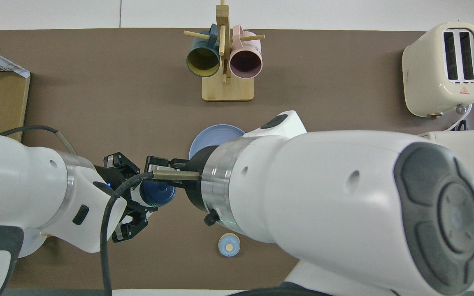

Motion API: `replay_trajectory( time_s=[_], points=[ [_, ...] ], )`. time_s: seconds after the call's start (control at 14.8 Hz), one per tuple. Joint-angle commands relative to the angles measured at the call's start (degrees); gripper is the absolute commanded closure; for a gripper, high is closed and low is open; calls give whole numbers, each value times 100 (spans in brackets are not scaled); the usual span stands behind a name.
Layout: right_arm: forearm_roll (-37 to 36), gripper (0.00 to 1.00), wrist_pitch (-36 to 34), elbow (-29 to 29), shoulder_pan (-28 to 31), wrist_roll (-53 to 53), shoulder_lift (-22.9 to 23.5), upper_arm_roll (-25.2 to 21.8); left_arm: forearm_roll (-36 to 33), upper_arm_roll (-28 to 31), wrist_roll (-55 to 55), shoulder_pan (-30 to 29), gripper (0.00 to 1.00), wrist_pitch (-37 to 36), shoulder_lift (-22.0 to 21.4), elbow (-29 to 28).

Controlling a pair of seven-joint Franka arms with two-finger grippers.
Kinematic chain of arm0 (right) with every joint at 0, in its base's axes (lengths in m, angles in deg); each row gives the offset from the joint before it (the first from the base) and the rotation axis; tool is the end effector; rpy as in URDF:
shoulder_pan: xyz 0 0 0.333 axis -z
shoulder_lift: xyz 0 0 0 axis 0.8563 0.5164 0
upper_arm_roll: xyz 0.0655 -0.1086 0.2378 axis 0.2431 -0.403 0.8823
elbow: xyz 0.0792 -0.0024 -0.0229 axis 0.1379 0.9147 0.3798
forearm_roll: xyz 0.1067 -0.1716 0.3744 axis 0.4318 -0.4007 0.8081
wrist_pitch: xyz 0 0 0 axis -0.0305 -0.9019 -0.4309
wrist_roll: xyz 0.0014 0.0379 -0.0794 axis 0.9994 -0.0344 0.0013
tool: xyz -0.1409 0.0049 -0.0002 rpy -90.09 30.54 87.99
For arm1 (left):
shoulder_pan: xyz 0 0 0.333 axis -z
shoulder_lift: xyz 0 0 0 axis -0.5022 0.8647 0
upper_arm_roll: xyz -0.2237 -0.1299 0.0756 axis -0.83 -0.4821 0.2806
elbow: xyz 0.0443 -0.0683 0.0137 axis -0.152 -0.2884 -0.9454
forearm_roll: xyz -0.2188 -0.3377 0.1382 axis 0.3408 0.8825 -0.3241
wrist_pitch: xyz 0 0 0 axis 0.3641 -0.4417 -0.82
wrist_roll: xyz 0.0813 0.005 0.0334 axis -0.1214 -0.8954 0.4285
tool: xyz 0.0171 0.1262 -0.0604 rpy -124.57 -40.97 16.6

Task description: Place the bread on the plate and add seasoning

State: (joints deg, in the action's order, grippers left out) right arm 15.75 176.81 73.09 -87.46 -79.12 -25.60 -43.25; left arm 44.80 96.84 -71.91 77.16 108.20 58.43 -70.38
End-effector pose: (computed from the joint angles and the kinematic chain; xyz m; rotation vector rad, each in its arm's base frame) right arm 0.4809 0.4348 0.6216 -2.5318 0.2298 -0.0864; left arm 0.4437 -0.2798 0.5440 2.1812 -1.8356 0.1099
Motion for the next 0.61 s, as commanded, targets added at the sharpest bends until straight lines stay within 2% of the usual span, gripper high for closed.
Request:
replay_trajectory(
  time_s=[0.0,0.14,0.54],
  points=[
    [-125,46,-135,-53,78,-87,-98,25,100,51,-163,19,100,-132,-116,-43],
    [-134,54,-126,-45,69,-174,-116,25,109,51,-163,1,100,-141,-116,-35],
    [-143,54,-118,87,34,-201,-222,34,188,51,-163,-16,100,-132,-125,-52]
  ],
)
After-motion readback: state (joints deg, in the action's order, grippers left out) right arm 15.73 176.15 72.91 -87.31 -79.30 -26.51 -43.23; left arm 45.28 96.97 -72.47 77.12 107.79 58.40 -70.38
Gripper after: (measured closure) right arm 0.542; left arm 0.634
